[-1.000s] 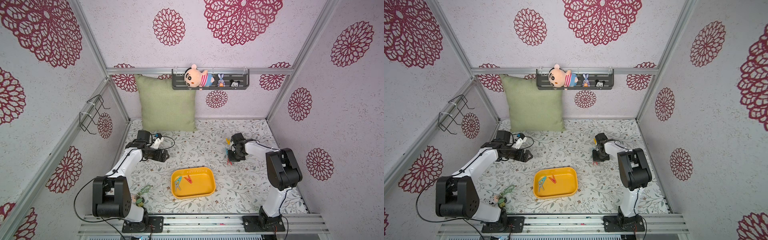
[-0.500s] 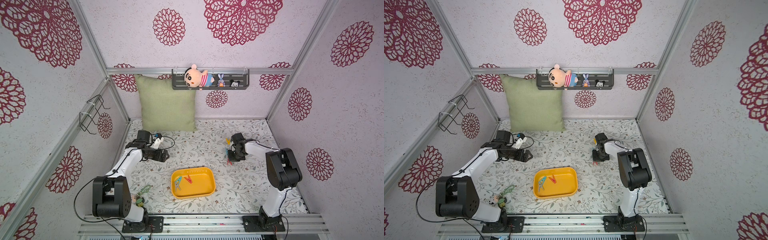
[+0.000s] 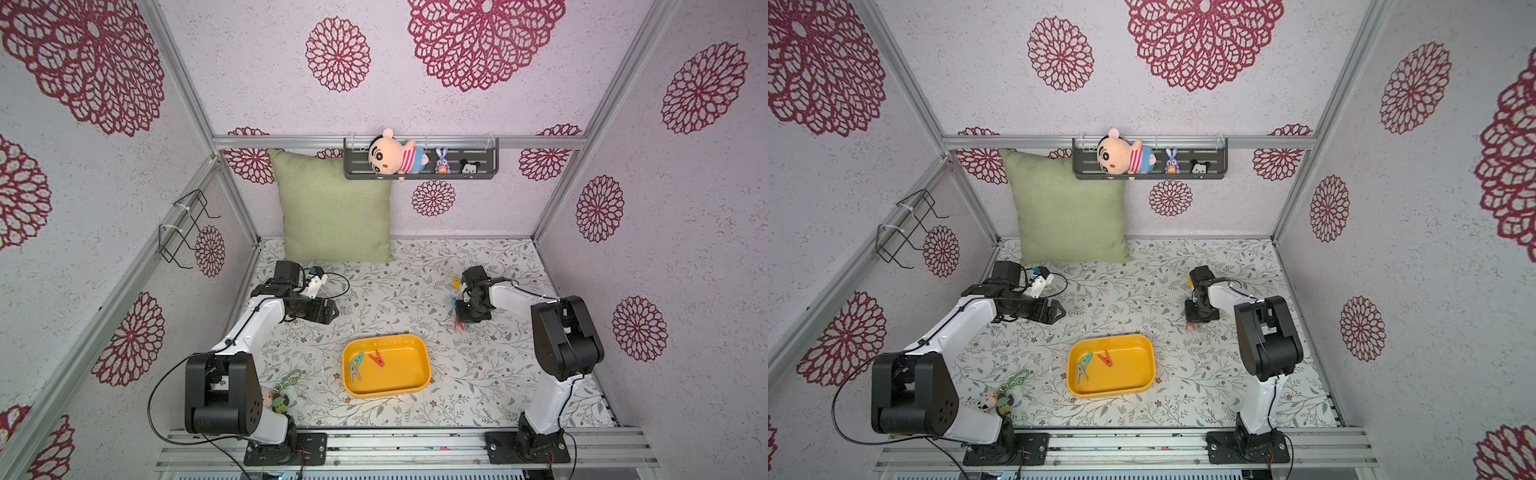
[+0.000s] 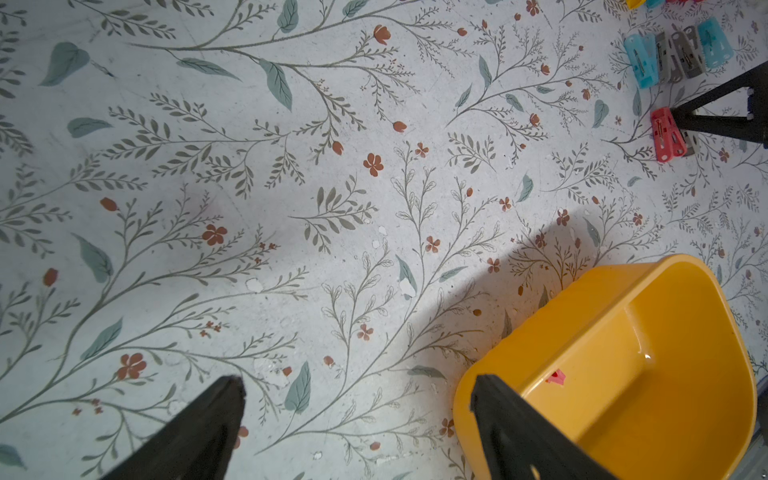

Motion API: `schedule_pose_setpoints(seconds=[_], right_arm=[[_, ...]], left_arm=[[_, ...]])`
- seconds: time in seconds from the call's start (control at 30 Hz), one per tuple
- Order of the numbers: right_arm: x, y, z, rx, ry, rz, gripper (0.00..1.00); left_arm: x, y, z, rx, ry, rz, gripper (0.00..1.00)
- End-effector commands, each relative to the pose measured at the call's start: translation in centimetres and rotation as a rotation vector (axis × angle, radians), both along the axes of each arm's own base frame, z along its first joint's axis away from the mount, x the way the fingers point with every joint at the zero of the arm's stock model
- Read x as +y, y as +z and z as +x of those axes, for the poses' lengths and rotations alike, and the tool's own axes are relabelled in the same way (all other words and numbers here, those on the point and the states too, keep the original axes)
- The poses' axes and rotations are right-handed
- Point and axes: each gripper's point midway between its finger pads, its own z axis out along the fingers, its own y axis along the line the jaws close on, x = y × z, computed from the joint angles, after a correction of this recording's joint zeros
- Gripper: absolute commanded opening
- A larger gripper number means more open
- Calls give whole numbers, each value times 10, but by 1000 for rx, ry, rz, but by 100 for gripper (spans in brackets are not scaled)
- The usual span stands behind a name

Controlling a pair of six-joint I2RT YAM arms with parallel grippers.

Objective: Take the clothespins out of the storage box
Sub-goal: Place the clothespin at the center of the board.

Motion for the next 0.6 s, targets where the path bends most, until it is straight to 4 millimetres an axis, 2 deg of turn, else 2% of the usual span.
schedule_pose_setpoints(seconds=[0.0, 0.03, 0.13, 0.57], right_arm=[[-5, -7, -3, 27, 10, -37, 0], [-5, -6, -3, 26, 10, -37, 0], [-6, -4, -2, 23, 11, -41, 8], [-6, 20, 6, -27, 19, -47, 18]], left_arm=[[1, 8, 1, -26, 3, -10, 94], [1, 7, 0, -25, 2, -9, 94], [1, 7, 0, -24, 1, -10, 94], [0, 7, 0, -23, 0, -11, 94]])
